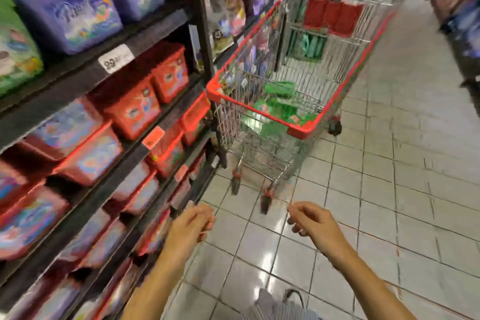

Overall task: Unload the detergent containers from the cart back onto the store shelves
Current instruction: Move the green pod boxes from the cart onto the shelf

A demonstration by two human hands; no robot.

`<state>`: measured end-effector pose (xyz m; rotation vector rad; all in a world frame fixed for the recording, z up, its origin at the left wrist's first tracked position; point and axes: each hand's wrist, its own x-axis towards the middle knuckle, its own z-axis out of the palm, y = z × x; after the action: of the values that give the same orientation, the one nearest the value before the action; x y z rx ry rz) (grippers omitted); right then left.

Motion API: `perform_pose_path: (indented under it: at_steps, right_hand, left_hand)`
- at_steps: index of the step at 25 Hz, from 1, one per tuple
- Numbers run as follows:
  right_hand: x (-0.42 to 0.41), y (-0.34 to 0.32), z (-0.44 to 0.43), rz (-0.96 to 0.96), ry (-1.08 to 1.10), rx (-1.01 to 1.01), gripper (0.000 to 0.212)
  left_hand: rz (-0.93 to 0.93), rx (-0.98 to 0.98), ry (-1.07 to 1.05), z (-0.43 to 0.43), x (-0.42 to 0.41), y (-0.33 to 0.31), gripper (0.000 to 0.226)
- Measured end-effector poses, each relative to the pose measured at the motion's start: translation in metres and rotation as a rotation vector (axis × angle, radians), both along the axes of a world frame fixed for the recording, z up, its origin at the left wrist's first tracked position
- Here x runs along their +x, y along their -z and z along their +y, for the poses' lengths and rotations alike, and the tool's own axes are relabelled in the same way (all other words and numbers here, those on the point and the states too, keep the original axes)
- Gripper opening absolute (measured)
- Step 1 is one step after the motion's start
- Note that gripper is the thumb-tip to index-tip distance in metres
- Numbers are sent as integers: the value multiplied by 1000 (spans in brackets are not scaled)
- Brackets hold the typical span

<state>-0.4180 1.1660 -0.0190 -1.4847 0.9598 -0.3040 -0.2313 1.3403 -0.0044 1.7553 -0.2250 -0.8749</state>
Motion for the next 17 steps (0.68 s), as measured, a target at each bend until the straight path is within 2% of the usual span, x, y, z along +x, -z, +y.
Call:
perform_pose_path:
  at_steps: [6, 10, 17]
  right_hand:
    - [-82, 8, -89, 108, -4, -30, 14]
    - [-106, 10, -146, 120, 81, -20, 19]
    - [-113, 22, -237, 107, 179, 26, 17]
  left_hand:
    - [66, 54, 96, -114, -63, 22, 18]
    - [74, 29, 175, -186, -93, 20, 17]
    - [52, 46, 300, -314, -85, 27, 18]
